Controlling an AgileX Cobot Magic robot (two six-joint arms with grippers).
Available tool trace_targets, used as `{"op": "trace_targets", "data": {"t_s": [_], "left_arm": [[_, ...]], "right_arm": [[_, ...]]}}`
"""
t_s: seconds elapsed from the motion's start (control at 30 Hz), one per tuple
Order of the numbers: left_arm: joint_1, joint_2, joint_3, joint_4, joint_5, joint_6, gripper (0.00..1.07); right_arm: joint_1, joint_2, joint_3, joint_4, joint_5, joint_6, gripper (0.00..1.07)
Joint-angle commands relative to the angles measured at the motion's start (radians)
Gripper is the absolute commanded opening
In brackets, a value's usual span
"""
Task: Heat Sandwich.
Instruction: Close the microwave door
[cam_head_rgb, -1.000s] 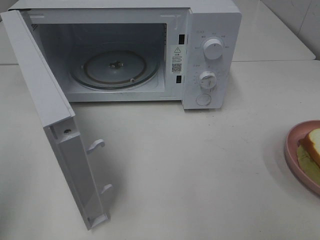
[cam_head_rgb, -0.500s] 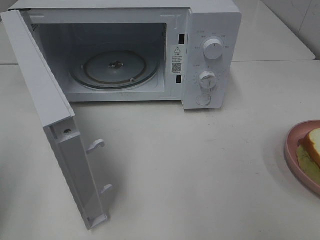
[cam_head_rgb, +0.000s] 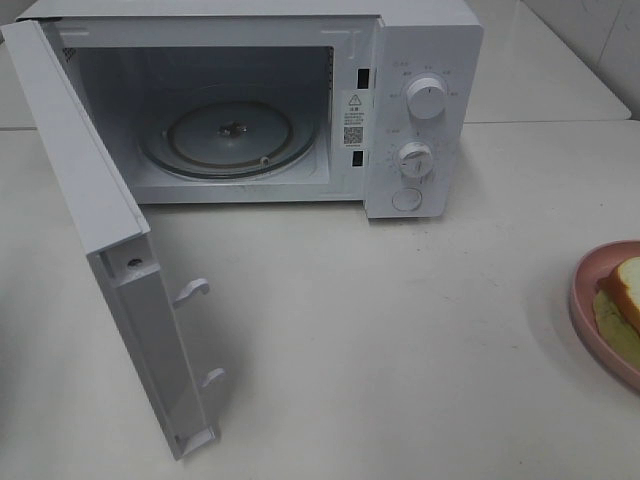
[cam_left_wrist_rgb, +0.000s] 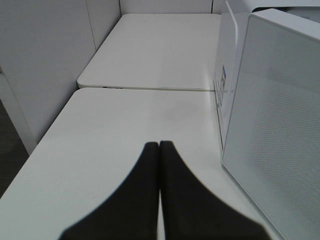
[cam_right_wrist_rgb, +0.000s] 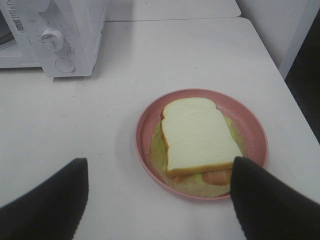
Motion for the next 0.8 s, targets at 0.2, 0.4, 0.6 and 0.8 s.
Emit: {"op": "trace_targets", "data": {"t_s": [0.2,0.4,0.6,0.8], "left_arm": [[-0.006,0.208,0.003,0.287,-0.295,-0.251,0.0],[-0.006,0.307,0.003,0.448,-0.46,-0.319,0.0],[-0.006,0.406,0.0,0.492,-0.606,-0.345,0.0],[-0.019,0.462,-0.013,0.491,-0.651,-0.376,0.0]], "right_arm": [[-0.008,-0.028,0.0,0.002,-0.005,-0.012,0.76],[-0.008,-0.028,0.0,0.002,-0.005,-0.012,0.76],[-0.008,-0.028,0.0,0.002,-0.005,-0.013,0.76],[-0.008,-0.028,0.0,0.002,-0.005,-0.014,0.76]]}}
